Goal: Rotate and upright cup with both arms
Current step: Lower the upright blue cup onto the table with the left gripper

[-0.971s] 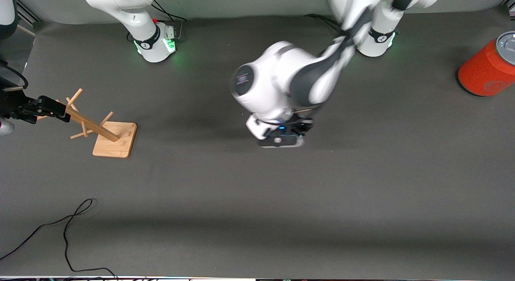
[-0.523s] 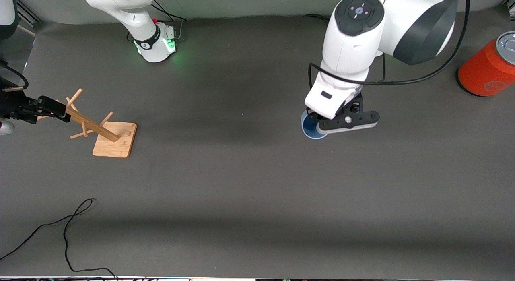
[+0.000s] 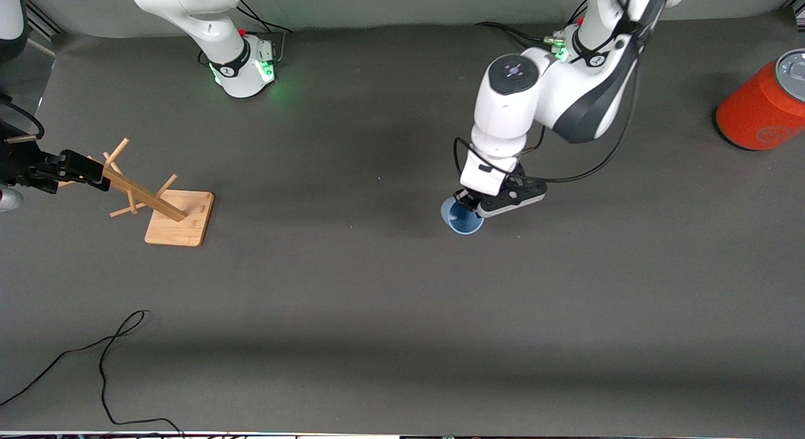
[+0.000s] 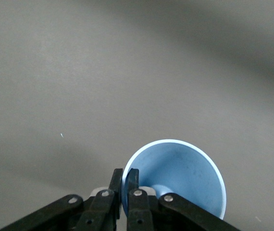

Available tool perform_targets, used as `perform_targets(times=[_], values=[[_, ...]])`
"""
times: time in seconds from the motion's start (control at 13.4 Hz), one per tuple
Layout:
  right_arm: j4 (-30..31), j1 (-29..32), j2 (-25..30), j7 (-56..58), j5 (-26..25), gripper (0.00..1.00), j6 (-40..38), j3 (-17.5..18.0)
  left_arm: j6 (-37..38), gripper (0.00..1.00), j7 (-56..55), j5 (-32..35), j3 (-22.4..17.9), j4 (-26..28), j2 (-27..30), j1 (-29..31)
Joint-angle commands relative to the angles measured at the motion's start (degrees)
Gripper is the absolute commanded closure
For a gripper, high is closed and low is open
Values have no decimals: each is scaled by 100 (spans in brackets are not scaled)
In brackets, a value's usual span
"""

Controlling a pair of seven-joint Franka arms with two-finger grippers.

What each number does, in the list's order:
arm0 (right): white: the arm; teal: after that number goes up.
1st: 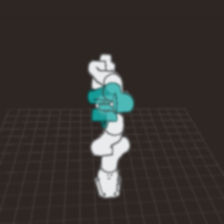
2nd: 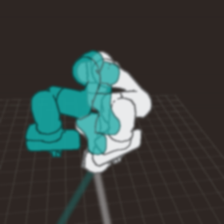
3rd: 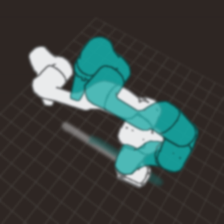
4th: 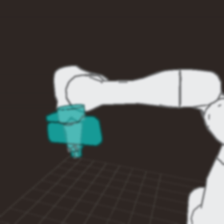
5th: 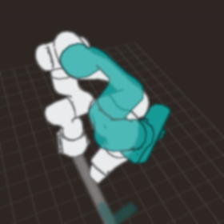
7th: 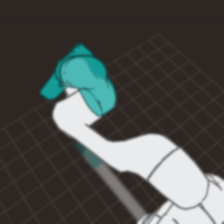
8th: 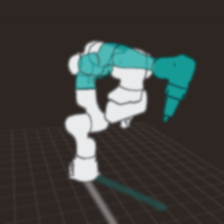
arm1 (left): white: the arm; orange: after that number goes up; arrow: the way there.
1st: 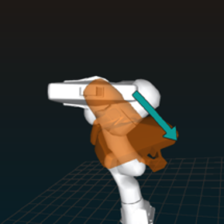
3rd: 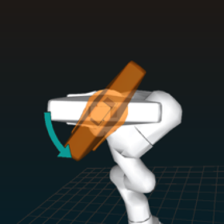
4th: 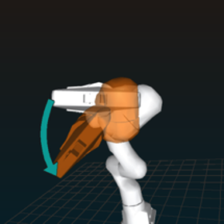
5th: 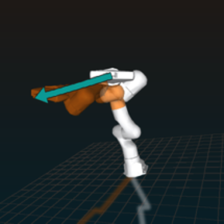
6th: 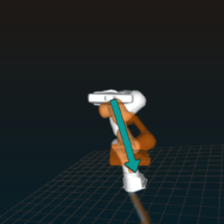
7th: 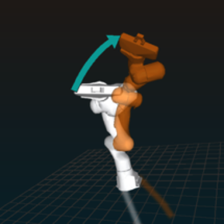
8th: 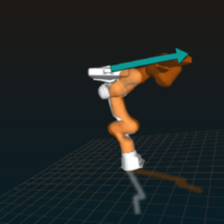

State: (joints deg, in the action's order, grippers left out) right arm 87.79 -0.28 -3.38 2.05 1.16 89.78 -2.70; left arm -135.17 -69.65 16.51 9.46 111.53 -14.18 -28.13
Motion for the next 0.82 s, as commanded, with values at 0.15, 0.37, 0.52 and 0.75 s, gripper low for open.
perform_targets(times=[0.15, 0.37, 0.52, 0.75], values=[[-16, 2, 31, 138, -54, 0, -31, -2, -352, 100, -2251, 1975, -40, 70, -620, -526], [-25, 11, 31, 138, -54, 0, -31, -2, -317, 100, -3481, 3030, -40, 70, -902, -843], [-25, 2, 22, 138, -54, 0, -31, -2, -256, 100, -4124, 3506, -40, 61, -1025, -1054], [-25, 2, 22, 138, -54, 0, -31, -2, -20, 100, -4732, 3990, -40, 35, -1236, -1327]])
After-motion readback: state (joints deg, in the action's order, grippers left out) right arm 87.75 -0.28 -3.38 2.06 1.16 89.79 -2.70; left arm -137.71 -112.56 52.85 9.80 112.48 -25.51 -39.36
